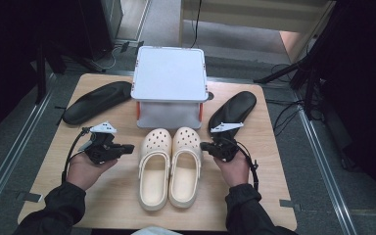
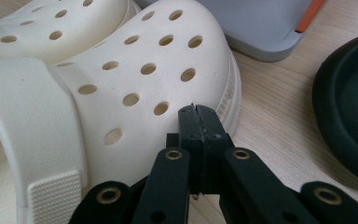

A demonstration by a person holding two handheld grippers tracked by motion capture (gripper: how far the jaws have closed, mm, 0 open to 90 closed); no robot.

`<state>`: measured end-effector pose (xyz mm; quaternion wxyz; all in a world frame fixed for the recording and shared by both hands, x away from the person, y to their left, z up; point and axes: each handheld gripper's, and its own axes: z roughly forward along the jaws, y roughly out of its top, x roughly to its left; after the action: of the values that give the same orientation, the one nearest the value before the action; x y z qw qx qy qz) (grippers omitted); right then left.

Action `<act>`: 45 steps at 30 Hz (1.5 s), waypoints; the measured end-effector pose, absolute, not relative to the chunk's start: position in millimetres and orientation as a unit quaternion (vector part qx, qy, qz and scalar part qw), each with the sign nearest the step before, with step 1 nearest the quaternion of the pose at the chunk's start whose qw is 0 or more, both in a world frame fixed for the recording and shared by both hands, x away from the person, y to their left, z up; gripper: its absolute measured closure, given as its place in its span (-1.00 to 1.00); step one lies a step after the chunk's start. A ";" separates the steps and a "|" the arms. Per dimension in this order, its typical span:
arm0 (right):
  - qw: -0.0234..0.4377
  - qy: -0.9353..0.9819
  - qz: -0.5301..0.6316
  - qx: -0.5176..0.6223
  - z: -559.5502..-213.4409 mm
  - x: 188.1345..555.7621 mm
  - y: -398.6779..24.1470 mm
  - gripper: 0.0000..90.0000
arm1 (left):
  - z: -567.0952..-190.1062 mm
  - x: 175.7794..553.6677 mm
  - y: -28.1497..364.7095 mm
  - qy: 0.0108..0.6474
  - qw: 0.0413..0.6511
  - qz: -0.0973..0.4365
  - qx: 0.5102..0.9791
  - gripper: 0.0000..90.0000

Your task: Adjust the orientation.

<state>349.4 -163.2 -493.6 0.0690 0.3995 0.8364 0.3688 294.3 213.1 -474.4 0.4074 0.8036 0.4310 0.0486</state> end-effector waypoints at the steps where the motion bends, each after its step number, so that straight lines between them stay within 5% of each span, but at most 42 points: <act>1: 0.070 0.836 0.371 0.399 -493.9 349.3 -163.6 1.00 | -474.0 294.2 213.1 0.430 0.409 0.048 0.804 0.98; 9: 0.086 0.828 0.382 0.401 -491.3 342.2 -168.2 1.00 | -472.3 297.3 214.3 0.431 0.412 0.044 0.802 0.93; 12: 0.088 0.817 0.401 0.404 -485.7 336.8 -174.4 1.00 | -470.4 300.9 215.3 0.435 0.416 0.037 0.798 0.74; 13: 0.092 0.812 0.411 0.404 -481.6 332.5 -177.1 0.96 | -469.7 302.0 215.0 0.440 0.417 0.034 0.795 0.59; 21: 0.101 0.793 0.450 0.398 -465.0 312.7 -183.3 0.55 | -456.2 311.3 212.6 0.422 0.407 0.034 0.809 0.48; 33: 0.100 0.780 0.473 0.398 -456.4 279.1 -176.3 0.22 | -422.9 336.5 212.0 0.406 0.423 0.051 0.808 0.76; 45: 0.092 0.785 0.474 0.389 -454.0 258.2 -160.2 0.14 | -399.9 361.3 209.8 0.388 0.424 0.054 0.816 0.92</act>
<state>258.2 -160.2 -454.0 0.0922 0.3885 0.7850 0.4736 361.3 209.8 -399.9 0.4241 0.8164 0.3881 0.0540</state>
